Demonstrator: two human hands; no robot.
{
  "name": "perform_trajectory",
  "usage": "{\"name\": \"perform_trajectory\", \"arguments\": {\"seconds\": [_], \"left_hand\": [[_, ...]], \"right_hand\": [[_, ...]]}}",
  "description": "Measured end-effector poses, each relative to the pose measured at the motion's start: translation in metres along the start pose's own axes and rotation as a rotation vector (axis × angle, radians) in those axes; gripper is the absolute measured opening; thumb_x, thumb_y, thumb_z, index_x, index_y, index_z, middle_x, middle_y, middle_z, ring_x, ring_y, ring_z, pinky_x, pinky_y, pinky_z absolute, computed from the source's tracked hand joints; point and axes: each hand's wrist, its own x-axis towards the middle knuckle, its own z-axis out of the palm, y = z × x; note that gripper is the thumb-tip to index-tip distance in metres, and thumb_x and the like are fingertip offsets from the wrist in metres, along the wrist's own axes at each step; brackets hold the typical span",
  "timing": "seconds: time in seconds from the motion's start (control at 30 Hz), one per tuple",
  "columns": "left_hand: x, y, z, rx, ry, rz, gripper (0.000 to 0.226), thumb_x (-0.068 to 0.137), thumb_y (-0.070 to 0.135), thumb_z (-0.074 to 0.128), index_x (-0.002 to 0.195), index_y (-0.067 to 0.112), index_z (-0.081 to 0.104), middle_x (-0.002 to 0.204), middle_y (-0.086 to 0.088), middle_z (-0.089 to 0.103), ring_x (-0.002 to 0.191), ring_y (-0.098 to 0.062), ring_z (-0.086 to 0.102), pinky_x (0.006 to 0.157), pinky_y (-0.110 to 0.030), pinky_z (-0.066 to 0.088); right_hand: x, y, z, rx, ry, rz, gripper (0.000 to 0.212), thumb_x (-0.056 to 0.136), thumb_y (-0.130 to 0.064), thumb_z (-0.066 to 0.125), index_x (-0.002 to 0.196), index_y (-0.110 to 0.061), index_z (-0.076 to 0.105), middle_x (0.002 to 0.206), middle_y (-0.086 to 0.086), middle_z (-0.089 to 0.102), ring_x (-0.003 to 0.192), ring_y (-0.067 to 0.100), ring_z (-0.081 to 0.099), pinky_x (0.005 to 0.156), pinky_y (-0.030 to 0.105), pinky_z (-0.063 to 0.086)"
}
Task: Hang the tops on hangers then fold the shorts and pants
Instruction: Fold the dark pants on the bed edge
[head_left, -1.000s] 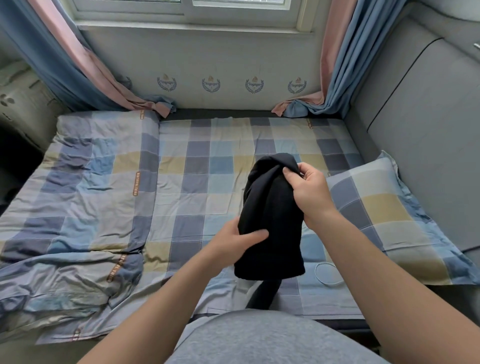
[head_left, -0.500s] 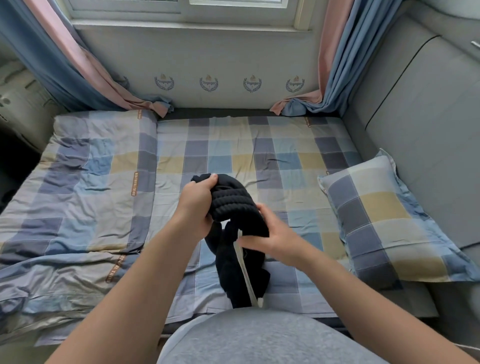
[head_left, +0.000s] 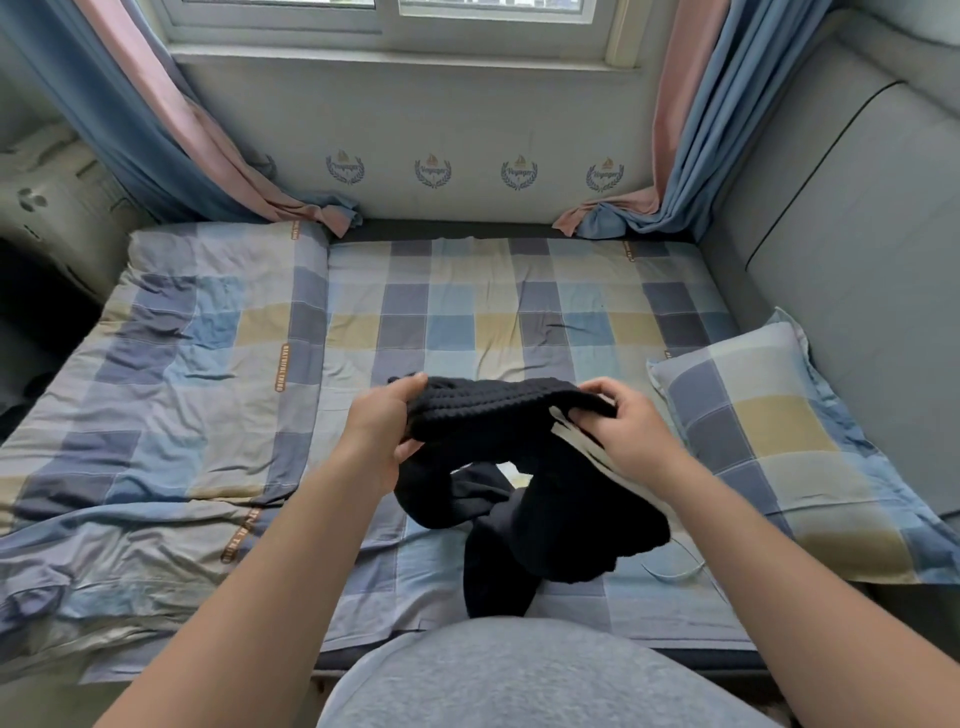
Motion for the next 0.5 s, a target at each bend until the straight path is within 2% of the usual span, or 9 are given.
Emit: {"name": "perform_trajectory", "arguments": {"seconds": [0.07, 0.13, 0.17, 0.23, 0.27, 0.33, 0.4, 0.43, 0.5], "left_hand": [[-0.001, -0.011, -0.002, 0.205, 0.0, 0.098, 0.071, 0.09, 0.034, 0.073, 0.148, 0.016, 0.037, 0.146, -0.008, 0.047, 0.124, -0.025, 0.052, 0.107, -0.046, 0.044], [-0.003, -0.021, 0.001, 0.385, -0.127, 0.254, 0.078, 0.081, 0.052, 0.075, 0.146, 0.026, 0.042, 0.147, 0.001, 0.046, 0.131, -0.017, 0.049, 0.109, -0.041, 0.042], [-0.005, -0.025, 0.004, 0.463, -0.231, 0.307, 0.076, 0.073, 0.06, 0.076, 0.139, 0.032, 0.05, 0.139, 0.01, 0.054, 0.125, -0.006, 0.053, 0.104, -0.033, 0.047], [-0.008, -0.035, 0.011, 0.615, -0.415, 0.334, 0.067, 0.064, 0.063, 0.077, 0.124, 0.04, 0.06, 0.115, 0.024, 0.063, 0.102, 0.01, 0.062, 0.082, -0.015, 0.052], [-0.008, -0.041, 0.015, 0.679, -0.469, 0.347, 0.058, 0.067, 0.057, 0.079, 0.119, 0.039, 0.062, 0.109, 0.024, 0.066, 0.095, 0.009, 0.065, 0.076, -0.015, 0.054], [-0.002, -0.052, 0.019, 0.773, -0.477, 0.401, 0.033, 0.081, 0.041, 0.076, 0.111, 0.033, 0.066, 0.103, 0.014, 0.071, 0.09, 0.0, 0.068, 0.082, -0.029, 0.058], [0.001, -0.055, 0.017, 0.777, -0.454, 0.425, 0.011, 0.09, 0.039, 0.067, 0.097, 0.031, 0.067, 0.086, 0.008, 0.07, 0.078, -0.009, 0.066, 0.079, -0.039, 0.055], [0.003, -0.054, 0.014, 0.77, -0.456, 0.418, 0.016, 0.09, 0.044, 0.063, 0.09, 0.029, 0.066, 0.077, 0.004, 0.065, 0.07, -0.013, 0.062, 0.072, -0.042, 0.05], [0.008, -0.05, 0.009, 0.773, -0.444, 0.401, 0.027, 0.089, 0.05, 0.059, 0.084, 0.024, 0.063, 0.069, 0.0, 0.057, 0.065, -0.018, 0.054, 0.065, -0.038, 0.042]], "right_hand": [[0.003, -0.013, -0.011, -0.038, -0.031, -0.006, 0.012, 0.093, -0.006, 0.068, 0.093, -0.018, 0.07, 0.081, -0.005, 0.071, 0.071, 0.0, 0.065, 0.068, 0.009, 0.048], [0.006, -0.025, -0.016, -0.106, -0.064, -0.001, 0.01, 0.092, -0.01, 0.07, 0.093, -0.019, 0.073, 0.081, -0.004, 0.072, 0.073, 0.006, 0.064, 0.071, 0.014, 0.05], [0.008, -0.031, -0.017, -0.139, -0.085, -0.001, 0.009, 0.092, -0.013, 0.07, 0.092, -0.02, 0.074, 0.083, -0.004, 0.073, 0.076, 0.008, 0.065, 0.073, 0.017, 0.05], [0.011, -0.041, -0.016, -0.193, -0.139, -0.012, 0.01, 0.092, -0.017, 0.069, 0.092, -0.024, 0.075, 0.086, -0.008, 0.074, 0.082, 0.006, 0.067, 0.076, 0.02, 0.05], [0.012, -0.045, -0.015, -0.225, -0.169, -0.022, 0.01, 0.092, -0.018, 0.068, 0.092, -0.026, 0.075, 0.085, -0.012, 0.074, 0.083, 0.002, 0.067, 0.074, 0.017, 0.049], [0.015, -0.051, -0.014, -0.272, -0.227, -0.038, 0.011, 0.093, -0.02, 0.068, 0.092, -0.029, 0.075, 0.083, -0.021, 0.073, 0.081, -0.006, 0.064, 0.067, 0.009, 0.044], [0.017, -0.054, -0.014, -0.256, -0.263, -0.035, 0.01, 0.093, -0.022, 0.069, 0.093, -0.029, 0.076, 0.084, -0.021, 0.074, 0.082, -0.006, 0.066, 0.07, 0.009, 0.045], [0.018, -0.054, -0.016, -0.238, -0.275, -0.03, 0.008, 0.093, -0.023, 0.07, 0.093, -0.027, 0.078, 0.086, -0.017, 0.075, 0.084, -0.001, 0.068, 0.075, 0.014, 0.049], [0.019, -0.05, -0.02, -0.254, -0.309, -0.013, 0.006, 0.091, -0.027, 0.073, 0.092, -0.026, 0.079, 0.089, -0.007, 0.077, 0.087, 0.011, 0.069, 0.083, 0.026, 0.052]]}}
